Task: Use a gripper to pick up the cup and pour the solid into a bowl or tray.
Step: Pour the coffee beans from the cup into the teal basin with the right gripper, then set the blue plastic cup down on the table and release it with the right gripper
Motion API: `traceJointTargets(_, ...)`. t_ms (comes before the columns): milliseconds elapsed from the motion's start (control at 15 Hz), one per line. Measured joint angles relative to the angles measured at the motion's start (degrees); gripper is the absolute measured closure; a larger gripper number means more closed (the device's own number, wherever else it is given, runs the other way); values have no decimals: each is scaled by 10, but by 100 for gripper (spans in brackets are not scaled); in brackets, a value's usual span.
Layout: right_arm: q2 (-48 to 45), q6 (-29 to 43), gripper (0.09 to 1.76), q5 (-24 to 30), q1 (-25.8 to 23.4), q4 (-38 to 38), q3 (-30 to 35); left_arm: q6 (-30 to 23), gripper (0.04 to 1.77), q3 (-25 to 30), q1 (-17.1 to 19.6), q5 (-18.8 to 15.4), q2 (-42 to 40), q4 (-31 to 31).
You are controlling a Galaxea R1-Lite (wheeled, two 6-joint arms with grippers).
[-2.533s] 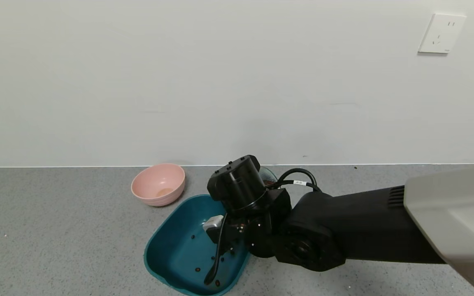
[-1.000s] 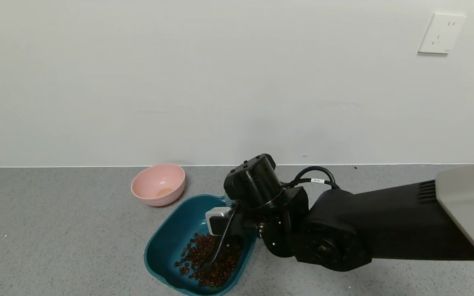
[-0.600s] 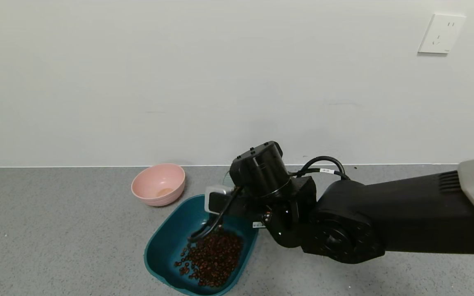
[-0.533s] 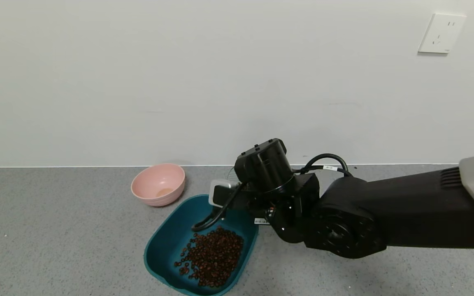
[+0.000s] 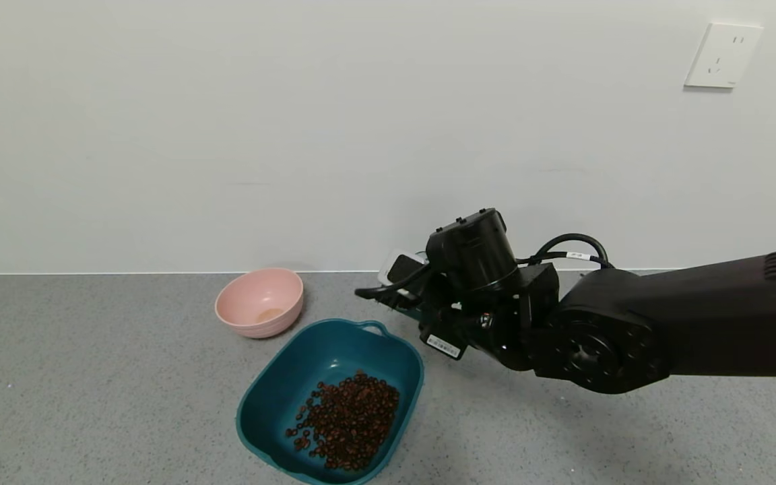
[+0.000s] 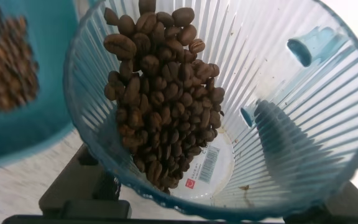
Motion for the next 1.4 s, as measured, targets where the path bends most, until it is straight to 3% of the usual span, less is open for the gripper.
traceJointTargets(467,-18,259,49,46,-46,-9,22,0,6,0,0,0,0,0)
traceJointTargets(733,-36,372,49,68,-74,-32,56,0,6,0,0,0,0,0)
traceJointTargets(1400,-42,398,49,70,-120,-372,260,0,6,0,0,0,0,0)
